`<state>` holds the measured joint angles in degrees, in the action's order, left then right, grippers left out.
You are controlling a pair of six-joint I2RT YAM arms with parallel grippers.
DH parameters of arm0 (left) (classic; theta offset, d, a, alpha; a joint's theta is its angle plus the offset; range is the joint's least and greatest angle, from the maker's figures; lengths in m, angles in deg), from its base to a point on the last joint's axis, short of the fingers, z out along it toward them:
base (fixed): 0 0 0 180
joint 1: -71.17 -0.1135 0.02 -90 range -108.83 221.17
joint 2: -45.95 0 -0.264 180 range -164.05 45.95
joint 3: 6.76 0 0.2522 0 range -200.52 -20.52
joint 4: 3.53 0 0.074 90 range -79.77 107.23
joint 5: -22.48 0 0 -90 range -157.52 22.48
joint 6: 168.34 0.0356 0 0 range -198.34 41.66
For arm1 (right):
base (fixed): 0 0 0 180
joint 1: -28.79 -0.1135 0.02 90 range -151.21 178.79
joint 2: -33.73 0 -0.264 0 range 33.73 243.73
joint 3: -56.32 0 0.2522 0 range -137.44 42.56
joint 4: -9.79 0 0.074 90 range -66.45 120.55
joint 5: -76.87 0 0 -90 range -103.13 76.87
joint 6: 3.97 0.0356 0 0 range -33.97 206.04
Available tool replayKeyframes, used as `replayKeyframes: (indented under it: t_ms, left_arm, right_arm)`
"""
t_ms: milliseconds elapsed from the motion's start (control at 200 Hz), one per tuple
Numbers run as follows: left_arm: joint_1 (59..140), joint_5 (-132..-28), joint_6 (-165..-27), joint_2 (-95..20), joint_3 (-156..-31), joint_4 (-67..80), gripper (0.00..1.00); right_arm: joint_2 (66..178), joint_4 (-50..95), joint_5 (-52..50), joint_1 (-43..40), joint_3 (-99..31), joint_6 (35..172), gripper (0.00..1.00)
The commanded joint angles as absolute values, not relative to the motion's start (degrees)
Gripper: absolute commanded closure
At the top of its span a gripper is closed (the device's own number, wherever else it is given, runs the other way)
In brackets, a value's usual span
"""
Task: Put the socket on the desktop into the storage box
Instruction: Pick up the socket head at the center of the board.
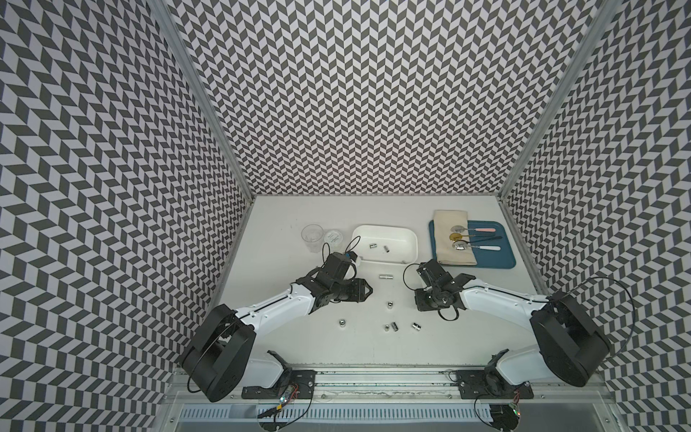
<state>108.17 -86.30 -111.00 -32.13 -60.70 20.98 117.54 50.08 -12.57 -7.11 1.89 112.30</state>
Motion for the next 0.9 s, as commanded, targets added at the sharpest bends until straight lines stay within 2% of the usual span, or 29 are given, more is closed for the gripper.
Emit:
replayKeyframes:
  t_ms: [0,416,896]
  left_arm:
    - [108.4,-86.1,-110.8,-30.8,-60.7,20.1,0.54]
    - [107.4,-83.2,-111.3,-29.6,-61.2,20.9,0.53]
    - [102.7,-81.6,-111.2,-24.1,-59.8,23.5,0.53]
  right_arm:
    - [118.0,49.1,-13.6,-7.5,0.9,112.1,0.84]
    - [116.7,52.8,-14.4,-7.4,-8.4,109.9,0.84]
    - [128.0,54.3,-14.2,-3.7,-26.8,106.2,0.84]
